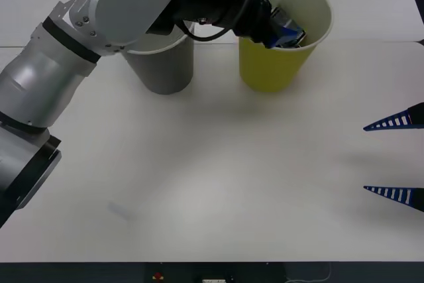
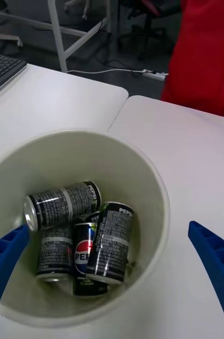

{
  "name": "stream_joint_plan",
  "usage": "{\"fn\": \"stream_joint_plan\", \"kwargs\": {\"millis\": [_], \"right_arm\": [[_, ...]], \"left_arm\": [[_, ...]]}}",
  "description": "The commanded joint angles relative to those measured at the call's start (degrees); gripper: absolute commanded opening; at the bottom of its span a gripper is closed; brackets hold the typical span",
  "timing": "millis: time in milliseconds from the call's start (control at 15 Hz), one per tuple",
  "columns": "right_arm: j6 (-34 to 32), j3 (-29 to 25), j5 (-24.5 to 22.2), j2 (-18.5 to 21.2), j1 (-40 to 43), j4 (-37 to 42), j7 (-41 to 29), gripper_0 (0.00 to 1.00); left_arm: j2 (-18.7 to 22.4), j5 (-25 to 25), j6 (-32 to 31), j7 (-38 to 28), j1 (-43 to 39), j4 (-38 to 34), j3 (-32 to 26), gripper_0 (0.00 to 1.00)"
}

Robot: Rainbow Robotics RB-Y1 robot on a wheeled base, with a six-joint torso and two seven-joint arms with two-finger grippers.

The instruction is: Put the can into the green bin and the plastic bottle into the gray bin

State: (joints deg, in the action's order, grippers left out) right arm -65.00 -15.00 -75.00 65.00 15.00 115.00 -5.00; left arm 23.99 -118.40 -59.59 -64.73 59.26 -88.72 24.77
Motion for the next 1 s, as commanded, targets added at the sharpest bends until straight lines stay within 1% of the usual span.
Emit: {"fn": "stream_joint_plan", "kwargs": {"millis": [67,133,200,333,467,533,733,1000], "right_arm": [[0.0,0.0,0.0,0.0,0.0,0.0,0.0,1.00],[0.0,0.0,0.0,0.0,0.0,0.0,0.0,1.00],[0.0,0.0,0.0,0.0,0.0,0.0,0.0,1.00],[0.0,0.0,0.0,0.0,0.0,0.0,0.0,1.00],[0.0,0.0,0.0,0.0,0.0,0.0,0.0,1.00],[0.0,0.0,0.0,0.0,0.0,0.0,0.0,1.00],[0.0,0.0,0.0,0.0,0.0,0.0,0.0,1.00],[0.0,0.0,0.0,0.0,0.0,0.0,0.0,1.00]], "left_arm": [[5.2,4.8,0.0,2.5,-6.9,-9.1,-1.5,1.00],[6.4,6.3,0.0,3.8,-8.9,-11.0,-2.3,1.00],[8.3,9.6,0.0,6.2,-11.9,-13.5,-3.7,1.00],[11.6,17.2,0.0,11.9,-17.0,-16.1,-6.3,1.00],[15.1,23.3,0.0,17.6,-22.9,-19.1,-9.0,1.00],[16.4,25.3,0.0,19.9,-25.1,-19.8,-9.8,1.00],[21.5,33.5,0.0,30.1,-33.6,-21.7,-12.8,1.00],[27.3,41.5,0.0,42.8,-41.8,-22.1,-15.5,1.00]]}}
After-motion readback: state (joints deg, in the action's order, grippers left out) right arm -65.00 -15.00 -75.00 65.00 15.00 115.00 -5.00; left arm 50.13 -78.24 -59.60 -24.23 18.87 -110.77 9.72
